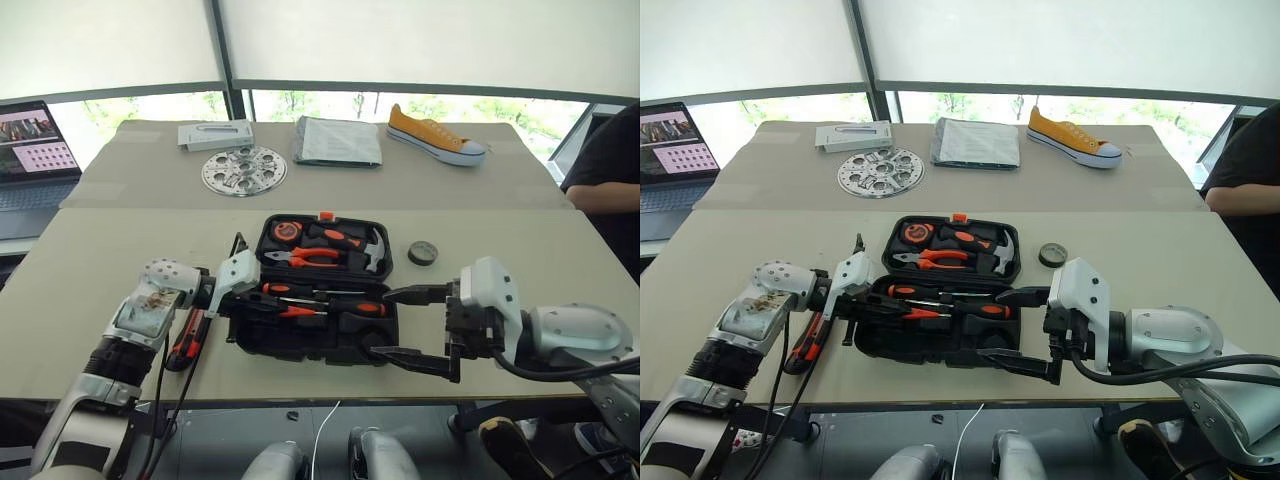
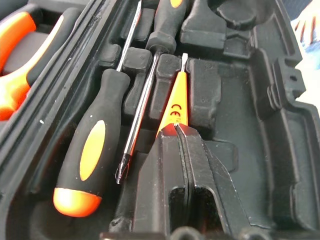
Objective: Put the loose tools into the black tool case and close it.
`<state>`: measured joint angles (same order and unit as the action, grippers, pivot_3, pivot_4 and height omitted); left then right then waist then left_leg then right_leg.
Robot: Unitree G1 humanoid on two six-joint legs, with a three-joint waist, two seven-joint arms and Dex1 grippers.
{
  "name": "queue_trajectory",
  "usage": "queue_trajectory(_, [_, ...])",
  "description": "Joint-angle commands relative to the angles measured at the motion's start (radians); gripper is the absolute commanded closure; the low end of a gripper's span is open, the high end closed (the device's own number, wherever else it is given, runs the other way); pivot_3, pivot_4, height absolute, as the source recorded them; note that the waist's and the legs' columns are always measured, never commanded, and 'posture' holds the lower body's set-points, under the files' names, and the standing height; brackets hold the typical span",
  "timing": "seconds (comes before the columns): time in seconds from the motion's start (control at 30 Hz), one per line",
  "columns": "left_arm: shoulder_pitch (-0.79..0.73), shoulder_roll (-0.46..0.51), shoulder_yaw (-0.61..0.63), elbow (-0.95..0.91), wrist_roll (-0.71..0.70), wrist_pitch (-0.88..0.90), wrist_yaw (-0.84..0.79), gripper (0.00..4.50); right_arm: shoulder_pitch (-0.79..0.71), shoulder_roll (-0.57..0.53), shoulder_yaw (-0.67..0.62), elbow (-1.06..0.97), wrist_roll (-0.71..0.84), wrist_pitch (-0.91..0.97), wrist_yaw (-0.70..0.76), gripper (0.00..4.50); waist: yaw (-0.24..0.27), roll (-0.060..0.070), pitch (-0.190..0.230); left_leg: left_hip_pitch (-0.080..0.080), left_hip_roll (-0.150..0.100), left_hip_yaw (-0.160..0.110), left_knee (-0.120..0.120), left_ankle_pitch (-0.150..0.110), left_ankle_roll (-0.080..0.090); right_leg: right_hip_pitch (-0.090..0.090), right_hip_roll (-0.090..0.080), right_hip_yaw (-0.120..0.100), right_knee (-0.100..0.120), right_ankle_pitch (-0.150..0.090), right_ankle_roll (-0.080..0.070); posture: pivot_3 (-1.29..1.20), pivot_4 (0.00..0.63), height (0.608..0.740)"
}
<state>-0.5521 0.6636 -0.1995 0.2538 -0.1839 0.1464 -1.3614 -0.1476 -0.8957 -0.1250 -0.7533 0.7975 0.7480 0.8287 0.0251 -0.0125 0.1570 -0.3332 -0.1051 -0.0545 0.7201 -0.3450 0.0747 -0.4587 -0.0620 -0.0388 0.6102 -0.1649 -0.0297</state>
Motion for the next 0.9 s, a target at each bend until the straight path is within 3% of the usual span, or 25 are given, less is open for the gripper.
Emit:
queue_trajectory(0.03, [0.027, 0.004, -0.032, 0.031, 0.043, -0.003, 0.008, 4.46, -0.012, -0.004, -0.015, -0.013, -0.001, -0.024, 0.003, 0.00, 0.000, 0.000, 0.000, 0.000, 0.000, 0.000, 0.000, 0.000, 0.000, 0.000, 0.000, 0.000, 0.000, 0.000, 0.000, 0.00, 0.150, 0.740])
queue_trajectory(0.43, [0.089, 0.028, -0.014, -0.027, 0.033, 0.011, 0.026, 4.46, -0.024, 0.015, 0.007, 0.004, -0.013, -0.032, 0.000, 0.00, -0.001, 0.002, -0.002, 0.001, 0.000, 0.000, 0.000, 0.000, 0.000, 0.001, 0.000, 0.000, 0.000, 0.000, 0.000, 0.00, 0.150, 0.740])
queue_trajectory(0.63, [0.107, 0.074, 0.108, -0.119, -0.053, 0.117, 0.078, 4.46, -0.089, 0.028, 0.056, 0.040, -0.033, -0.045, 0.018, 0.00, -0.007, 0.002, -0.002, 0.001, 0.000, 0.000, -0.001, 0.000, 0.000, 0.000, 0.000, 0.001, 0.000, 0.000, 0.000, 0.00, 0.150, 0.740])
queue_trajectory(0.73, [0.149, 0.120, 0.234, -0.252, -0.167, 0.274, 0.122, 3.74, -0.137, 0.038, 0.093, 0.074, -0.043, -0.055, 0.048, 0.00, -0.014, 0.001, -0.001, 0.001, 0.001, 0.000, -0.001, 0.000, 0.000, -0.001, 0.001, 0.001, 0.000, 0.000, 0.000, 0.00, 0.150, 0.740])
queue_trajectory(0.87, [0.209, 0.158, 0.319, -0.367, -0.246, 0.398, 0.170, 2.21, -0.166, 0.046, 0.114, 0.102, -0.046, -0.058, 0.076, 0.00, -0.010, 0.001, -0.001, 0.000, 0.001, 0.000, -0.003, 0.000, 0.000, -0.003, 0.001, 0.000, 0.000, 0.000, 0.000, 0.00, 0.150, 0.740])
queue_trajectory(0.9, [0.310, 0.185, 0.419, -0.437, -0.260, 0.439, 0.195, 1.78, -0.195, 0.056, 0.138, 0.128, -0.055, -0.070, 0.103, 0.00, -0.010, 0.001, -0.001, 0.000, 0.000, 0.000, -0.004, 0.000, 0.000, -0.003, 0.001, 0.000, 0.000, 0.000, 0.000, 0.00, 0.150, 0.740])
